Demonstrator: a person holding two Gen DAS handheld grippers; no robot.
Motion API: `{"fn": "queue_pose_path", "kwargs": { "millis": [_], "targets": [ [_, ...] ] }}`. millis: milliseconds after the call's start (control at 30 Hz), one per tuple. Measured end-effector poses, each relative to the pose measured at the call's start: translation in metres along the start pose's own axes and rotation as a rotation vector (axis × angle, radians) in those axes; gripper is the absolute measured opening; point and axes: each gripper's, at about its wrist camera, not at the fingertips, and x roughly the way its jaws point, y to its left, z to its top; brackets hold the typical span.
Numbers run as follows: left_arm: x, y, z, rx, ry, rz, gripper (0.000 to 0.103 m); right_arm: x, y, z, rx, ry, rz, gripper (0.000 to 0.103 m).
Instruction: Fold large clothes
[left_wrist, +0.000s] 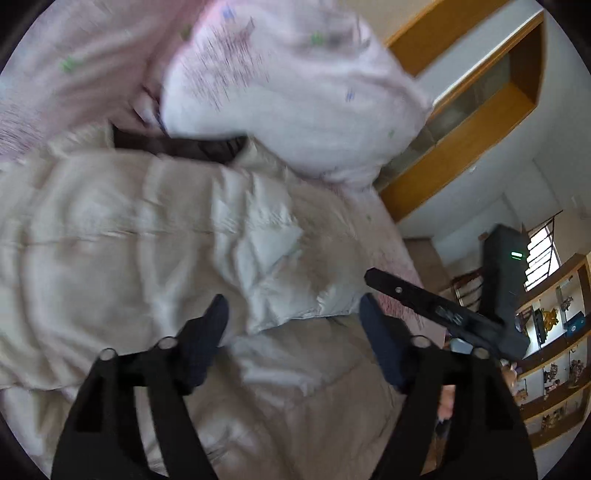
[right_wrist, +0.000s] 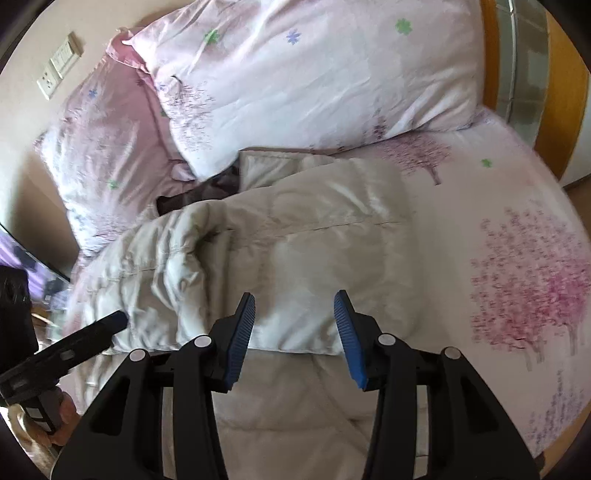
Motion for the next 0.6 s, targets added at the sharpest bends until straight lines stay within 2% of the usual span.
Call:
{"fn": "queue_pose_path", "kwargs": {
  "millis": [67, 167, 300, 433, 467, 500, 567, 600],
  "targets": [
    [-0.034, 0.012, -0.003, 0.02, -0.066, 0.045, 0.083, 0.006, 0.004, 0.003, 0.02, 0.028, 0.08, 0.047],
    [-0.08, 0.038, -0.012, 0.031, -0.158, 0.181, 0.084, 0.02, 0.013, 0.007, 0.047, 0.082, 0.186, 0.046],
    [-0.126, 0.082, -0.033, 0.036, -0.228, 0.37, 0.084, 0.045, 0.03, 0.009, 0.045, 0.141, 0.211, 0.046],
    [-0.145, 0.119, -0.05, 0.03, -0.225, 0.495, 0.084, 0.067, 0.04, 0.006, 0.067, 0.194, 0.24, 0.046],
    [-0.148, 0.126, -0.053, 0.02, -0.219, 0.514, 0.085, 0.07, 0.042, 0.005, 0.068, 0.202, 0.244, 0.036],
    [-0.151, 0.134, -0.054, 0.003, -0.211, 0.527, 0.086, 0.075, 0.045, 0.004, 0.064, 0.212, 0.25, 0.02],
    [-0.156, 0.145, -0.058, -0.031, -0.209, 0.534, 0.086, 0.077, 0.049, 0.003, 0.051, 0.198, 0.246, 0.013],
    [-0.156, 0.149, -0.061, -0.037, -0.216, 0.533, 0.086, 0.071, 0.052, 0.004, 0.036, 0.163, 0.238, 0.011]
  ]
}}
